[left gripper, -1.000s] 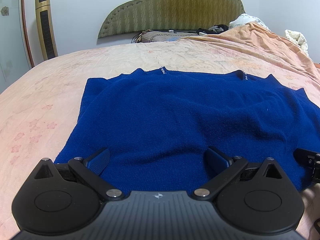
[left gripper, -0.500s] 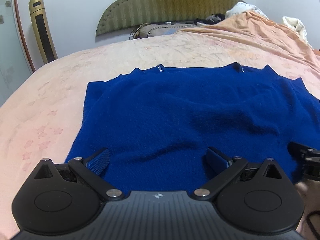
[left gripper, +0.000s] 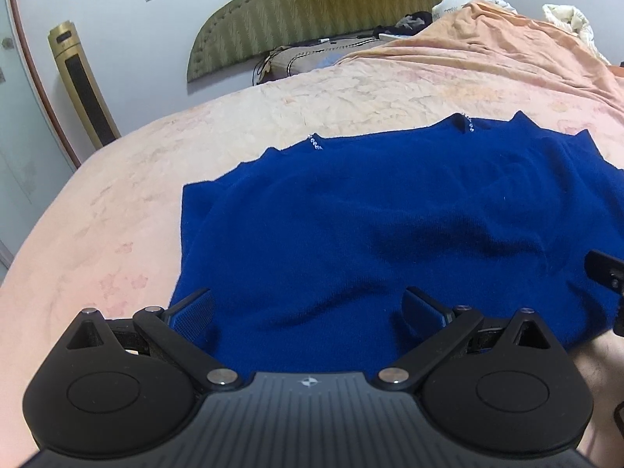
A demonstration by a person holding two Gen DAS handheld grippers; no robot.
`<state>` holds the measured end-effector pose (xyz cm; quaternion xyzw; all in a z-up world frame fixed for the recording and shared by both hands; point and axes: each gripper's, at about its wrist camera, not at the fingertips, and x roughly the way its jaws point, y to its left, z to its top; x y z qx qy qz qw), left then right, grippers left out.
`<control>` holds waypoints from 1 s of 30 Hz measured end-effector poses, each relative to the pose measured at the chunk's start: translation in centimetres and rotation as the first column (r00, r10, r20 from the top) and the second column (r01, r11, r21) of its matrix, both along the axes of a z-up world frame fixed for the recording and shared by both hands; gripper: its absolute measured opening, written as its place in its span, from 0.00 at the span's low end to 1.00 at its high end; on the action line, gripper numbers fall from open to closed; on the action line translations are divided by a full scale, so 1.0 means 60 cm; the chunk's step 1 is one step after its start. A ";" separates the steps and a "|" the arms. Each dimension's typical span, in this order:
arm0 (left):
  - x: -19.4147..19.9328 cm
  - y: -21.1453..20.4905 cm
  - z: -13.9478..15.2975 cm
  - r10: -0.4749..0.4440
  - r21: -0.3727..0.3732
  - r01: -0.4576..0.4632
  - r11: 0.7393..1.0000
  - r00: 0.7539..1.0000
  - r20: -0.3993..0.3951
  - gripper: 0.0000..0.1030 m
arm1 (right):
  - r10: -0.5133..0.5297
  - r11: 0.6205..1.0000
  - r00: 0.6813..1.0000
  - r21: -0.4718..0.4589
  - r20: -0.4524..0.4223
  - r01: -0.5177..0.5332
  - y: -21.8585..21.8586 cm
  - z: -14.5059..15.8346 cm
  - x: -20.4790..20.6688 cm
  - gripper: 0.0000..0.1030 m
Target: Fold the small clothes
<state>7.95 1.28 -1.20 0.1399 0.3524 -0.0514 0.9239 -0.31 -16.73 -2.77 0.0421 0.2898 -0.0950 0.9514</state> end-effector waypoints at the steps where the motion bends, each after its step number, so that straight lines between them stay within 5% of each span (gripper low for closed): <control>1: 0.001 0.000 0.001 0.002 -0.002 -0.002 1.000 1.000 0.000 1.00 | 0.013 1.000 1.000 0.005 0.008 -0.013 0.000 0.003 -0.003 1.00; 6: 0.004 0.005 0.003 0.019 -0.013 -0.020 1.000 1.000 -0.003 1.00 | 0.016 0.999 1.000 -0.042 0.021 -0.015 -0.002 0.007 -0.001 1.00; 18: 0.006 0.012 0.002 0.031 -0.007 -0.031 0.999 0.999 -0.012 1.00 | 0.003 1.000 1.000 0.022 0.014 -0.003 -0.015 -0.007 0.000 1.00; 30: 0.030 0.035 0.013 0.012 0.002 -0.012 1.000 1.000 -0.005 1.00 | 0.100 0.986 0.994 -0.138 0.036 -0.094 0.053 0.038 -0.006 1.00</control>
